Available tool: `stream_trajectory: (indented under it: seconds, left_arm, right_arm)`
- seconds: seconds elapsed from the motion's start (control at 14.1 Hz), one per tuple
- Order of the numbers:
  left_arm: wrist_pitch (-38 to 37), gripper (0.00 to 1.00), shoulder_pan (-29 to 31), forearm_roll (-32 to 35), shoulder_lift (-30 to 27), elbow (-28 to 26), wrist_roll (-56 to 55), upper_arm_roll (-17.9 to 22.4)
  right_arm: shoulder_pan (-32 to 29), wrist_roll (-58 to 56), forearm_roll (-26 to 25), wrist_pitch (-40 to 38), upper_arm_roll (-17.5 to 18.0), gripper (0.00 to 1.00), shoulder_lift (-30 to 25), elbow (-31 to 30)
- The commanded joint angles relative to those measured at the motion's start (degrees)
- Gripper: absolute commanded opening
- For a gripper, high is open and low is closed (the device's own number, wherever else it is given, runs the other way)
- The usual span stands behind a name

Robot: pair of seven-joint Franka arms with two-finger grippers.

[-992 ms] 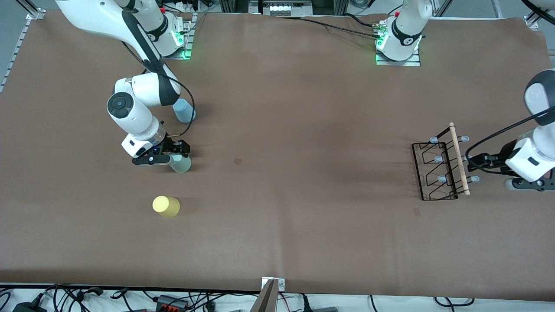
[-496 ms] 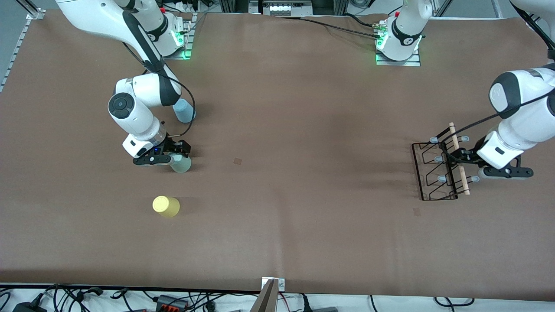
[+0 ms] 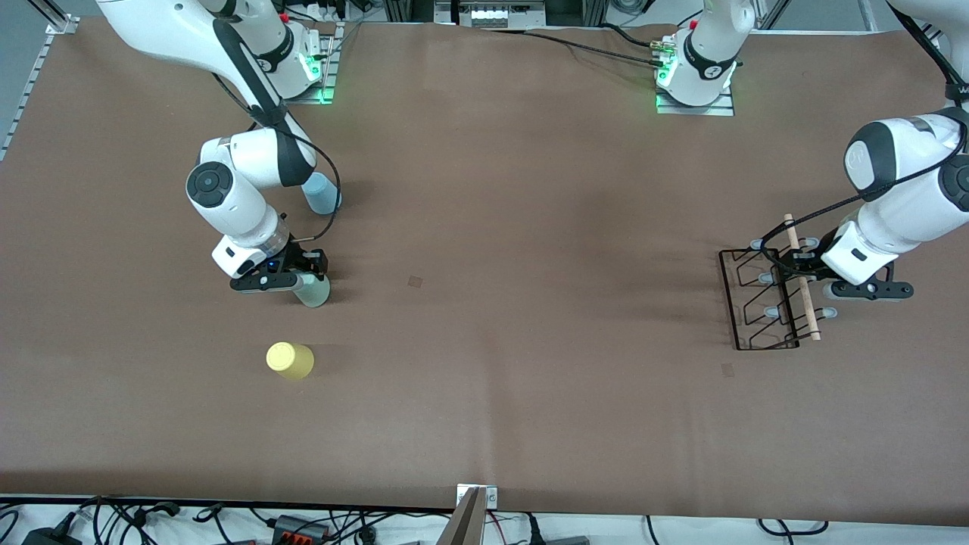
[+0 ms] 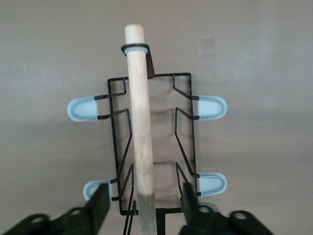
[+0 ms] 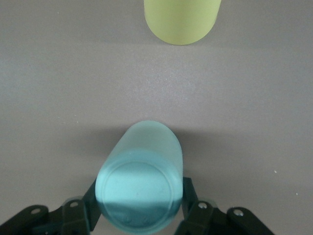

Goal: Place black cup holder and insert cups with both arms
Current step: 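Carry the rack to mid-table with the left gripper while the right gripper lifts the cup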

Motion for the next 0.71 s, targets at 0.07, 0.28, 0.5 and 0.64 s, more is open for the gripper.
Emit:
stream_trajectory:
  seconds: [0.07, 0.28, 0.5, 0.64]
  left_arm:
    - [0.89, 0.44, 0.61, 0.05, -1.72, -1.63, 1.31, -0.5]
    - [0.8, 0.24, 1.75, 0.05, -1.46, -1.54, 1.31, -0.5]
    - [0.62, 0.12, 1.75, 0.05, -1.37, -1.28, 1.31, -0.5]
    - [0.36, 0.01, 1.75, 0.05, -1.45, -1.01, 1.22, -0.59]
  right_arm:
    - [0.2, -2.31, -0.68, -3.51, -0.18, 0.22, -2.76, 0.6]
    - [0.2, -2.94, -0.68, -10.54, -0.18, 0.22, -8.29, 0.51]
    - [0.9, -2.76, -0.68, -16.07, -0.18, 0.19, -14.18, 0.16]
    - [0.82, -2.41, -0.68, -23.45, -0.27, 0.18, -19.01, 0.34]
